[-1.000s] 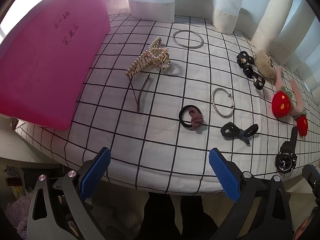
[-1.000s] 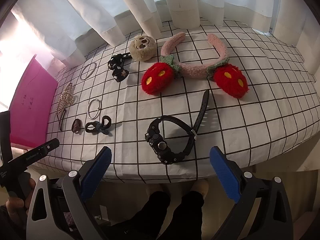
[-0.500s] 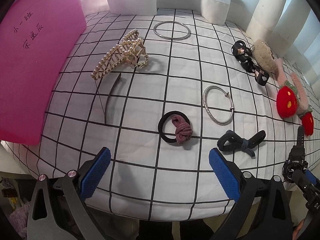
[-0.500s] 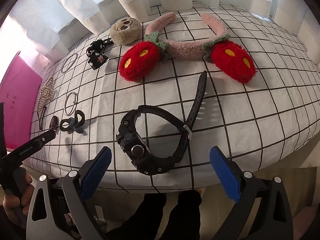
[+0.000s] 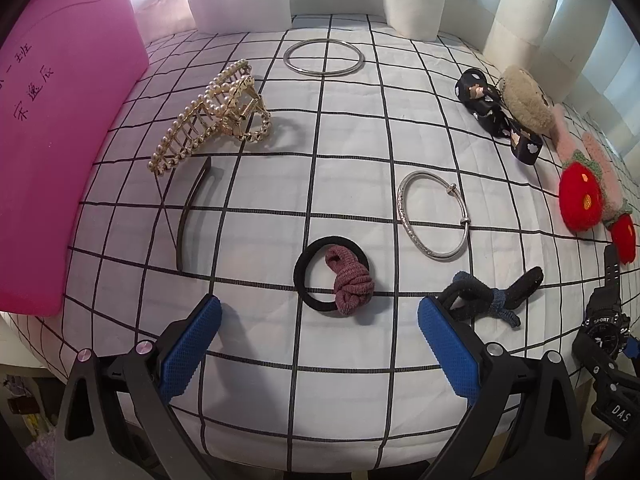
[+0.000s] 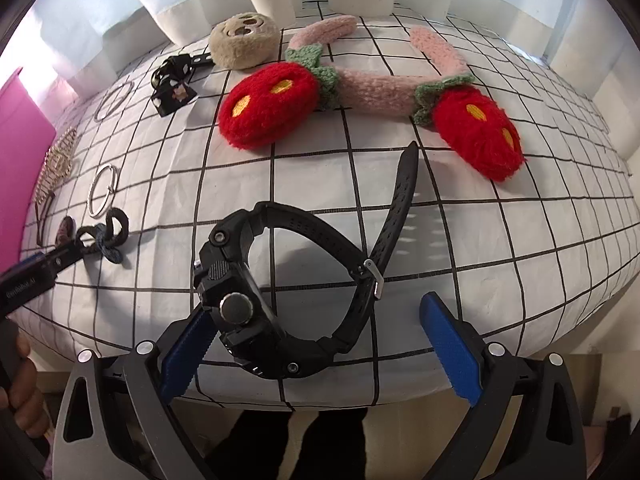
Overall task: Organize jewelry
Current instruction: 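Grasp the black hair tie with left tool while right tool grasps the black watch, then carry the hair tie with left tool while right tool carries the watch to the pink tub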
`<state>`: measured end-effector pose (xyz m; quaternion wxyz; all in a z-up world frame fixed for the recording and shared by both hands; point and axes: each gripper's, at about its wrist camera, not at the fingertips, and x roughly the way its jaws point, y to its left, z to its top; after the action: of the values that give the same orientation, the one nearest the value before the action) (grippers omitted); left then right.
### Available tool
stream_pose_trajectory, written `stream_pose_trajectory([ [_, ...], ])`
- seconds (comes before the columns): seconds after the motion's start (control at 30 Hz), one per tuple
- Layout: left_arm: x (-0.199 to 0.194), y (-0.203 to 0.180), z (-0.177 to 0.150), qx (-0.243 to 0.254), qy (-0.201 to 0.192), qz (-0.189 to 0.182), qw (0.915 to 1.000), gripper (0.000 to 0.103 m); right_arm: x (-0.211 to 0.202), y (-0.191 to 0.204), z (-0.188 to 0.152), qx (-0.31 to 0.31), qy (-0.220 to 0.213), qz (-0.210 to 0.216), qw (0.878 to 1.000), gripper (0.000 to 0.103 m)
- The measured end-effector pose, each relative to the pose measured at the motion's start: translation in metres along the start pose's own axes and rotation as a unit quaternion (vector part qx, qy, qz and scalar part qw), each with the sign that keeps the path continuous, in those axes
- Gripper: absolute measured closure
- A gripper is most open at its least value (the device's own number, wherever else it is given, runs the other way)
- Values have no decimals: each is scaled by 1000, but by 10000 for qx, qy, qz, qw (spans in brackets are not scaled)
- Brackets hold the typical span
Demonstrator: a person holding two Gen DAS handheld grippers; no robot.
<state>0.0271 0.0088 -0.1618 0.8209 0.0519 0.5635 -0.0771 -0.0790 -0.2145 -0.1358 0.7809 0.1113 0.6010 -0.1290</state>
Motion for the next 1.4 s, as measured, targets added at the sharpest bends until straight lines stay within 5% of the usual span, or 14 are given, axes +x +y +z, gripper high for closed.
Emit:
stream_pose_trajectory([
  [0.37,2,1,4,156,-195,-59,9997,7,3,3,-3,-179,-166,-111,9996,8],
  [0.57,-8,1,4,140,-372,-65,9992,35,2,5,0,-254,-155,-41,9995,10],
  [0.63,-12,-1,5,178,-437,-81,9989,55,1,6,-1,-276,-172,-15,9995,10],
  [0.77,-14,-5,6,250,-486,-132,9984,82,-5,9,-4,-383,-314,33,9988,31],
  [1.4,-46,-3,17,-150,-658,-267,9974,86,-33,-5,19,-378,-663,761,9942,32],
])
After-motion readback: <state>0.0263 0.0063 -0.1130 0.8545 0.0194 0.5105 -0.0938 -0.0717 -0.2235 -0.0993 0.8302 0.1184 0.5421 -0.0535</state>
